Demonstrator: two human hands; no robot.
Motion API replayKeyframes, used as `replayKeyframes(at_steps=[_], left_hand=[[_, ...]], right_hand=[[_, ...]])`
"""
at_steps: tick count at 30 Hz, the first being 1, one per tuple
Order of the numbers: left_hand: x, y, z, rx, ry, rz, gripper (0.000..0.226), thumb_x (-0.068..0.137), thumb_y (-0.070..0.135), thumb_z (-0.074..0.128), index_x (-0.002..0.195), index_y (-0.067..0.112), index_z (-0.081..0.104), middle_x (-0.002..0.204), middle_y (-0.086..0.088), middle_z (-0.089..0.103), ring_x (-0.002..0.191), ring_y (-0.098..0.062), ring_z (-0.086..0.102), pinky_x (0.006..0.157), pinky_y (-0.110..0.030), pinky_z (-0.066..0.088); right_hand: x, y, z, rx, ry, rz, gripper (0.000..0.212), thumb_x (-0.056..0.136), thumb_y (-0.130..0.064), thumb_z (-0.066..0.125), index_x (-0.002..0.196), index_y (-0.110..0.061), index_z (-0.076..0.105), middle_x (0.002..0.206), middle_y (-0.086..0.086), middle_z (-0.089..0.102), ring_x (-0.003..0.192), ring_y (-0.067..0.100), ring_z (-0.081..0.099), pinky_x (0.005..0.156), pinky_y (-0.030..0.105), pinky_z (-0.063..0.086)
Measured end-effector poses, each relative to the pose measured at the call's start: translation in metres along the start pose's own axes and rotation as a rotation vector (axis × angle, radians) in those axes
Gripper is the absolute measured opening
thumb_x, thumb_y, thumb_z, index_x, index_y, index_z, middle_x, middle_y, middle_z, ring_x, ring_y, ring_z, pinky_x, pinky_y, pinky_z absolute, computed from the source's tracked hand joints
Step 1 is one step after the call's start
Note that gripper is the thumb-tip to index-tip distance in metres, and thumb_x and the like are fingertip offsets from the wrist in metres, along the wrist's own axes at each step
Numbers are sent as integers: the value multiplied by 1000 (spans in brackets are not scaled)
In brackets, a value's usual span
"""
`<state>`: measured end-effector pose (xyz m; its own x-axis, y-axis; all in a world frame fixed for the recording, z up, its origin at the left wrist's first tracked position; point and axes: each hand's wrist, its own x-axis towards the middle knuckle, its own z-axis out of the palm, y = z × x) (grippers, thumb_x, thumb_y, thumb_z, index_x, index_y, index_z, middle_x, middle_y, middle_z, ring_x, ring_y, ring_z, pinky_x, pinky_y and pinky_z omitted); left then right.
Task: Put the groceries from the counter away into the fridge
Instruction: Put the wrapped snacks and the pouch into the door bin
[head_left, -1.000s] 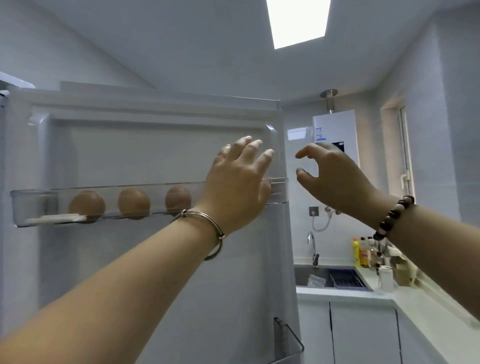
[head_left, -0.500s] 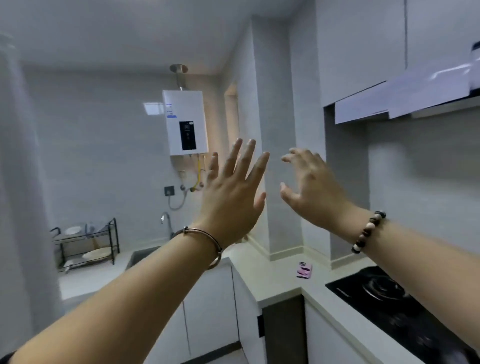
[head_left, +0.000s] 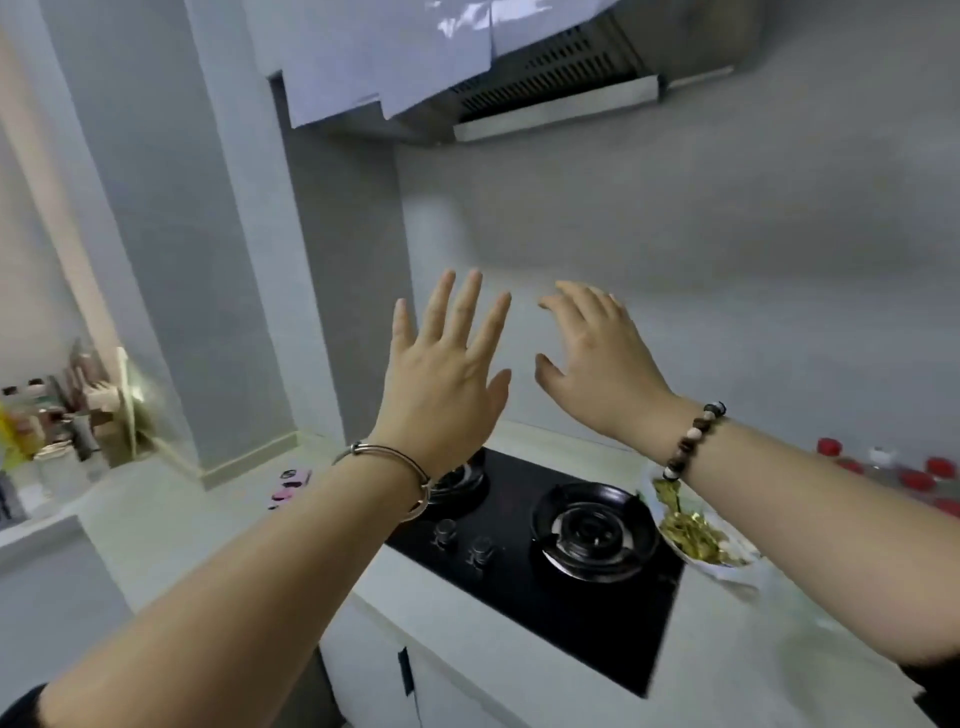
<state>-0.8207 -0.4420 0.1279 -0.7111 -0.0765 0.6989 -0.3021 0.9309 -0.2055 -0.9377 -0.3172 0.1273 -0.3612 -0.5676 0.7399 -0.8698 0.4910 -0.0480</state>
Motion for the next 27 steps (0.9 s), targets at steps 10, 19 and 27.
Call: replayKeyframes(at_steps=[10, 19, 27], left_hand=[[39, 93, 121, -255, -133, 137, 66, 94, 42, 36, 150, 19, 11, 158, -9, 3, 145, -30, -3, 113, -57, 7], [66, 147, 227, -550, -266, 210, 65, 96, 43, 38, 150, 20, 10, 159, -8, 1, 145, -30, -1, 114, -54, 10], [68, 177, 312, -724, -450, 283, 67, 95, 42, 41, 150, 22, 9, 159, -6, 0, 145, -28, -1, 114, -52, 11]], right_hand=[[-62, 126, 39, -29, -122, 305, 54, 91, -24, 51, 140, -10, 35, 149, 8, 29, 139, 23, 20, 116, 34, 14], [-112, 200, 66, -128, -178, 582, 52, 88, -15, 55, 136, -5, 40, 145, 12, 35, 136, 25, 27, 112, 33, 20], [-141, 237, 109, -214, -224, 727, 50, 83, -12, 60, 131, -4, 47, 139, 13, 43, 130, 29, 35, 110, 39, 28]])
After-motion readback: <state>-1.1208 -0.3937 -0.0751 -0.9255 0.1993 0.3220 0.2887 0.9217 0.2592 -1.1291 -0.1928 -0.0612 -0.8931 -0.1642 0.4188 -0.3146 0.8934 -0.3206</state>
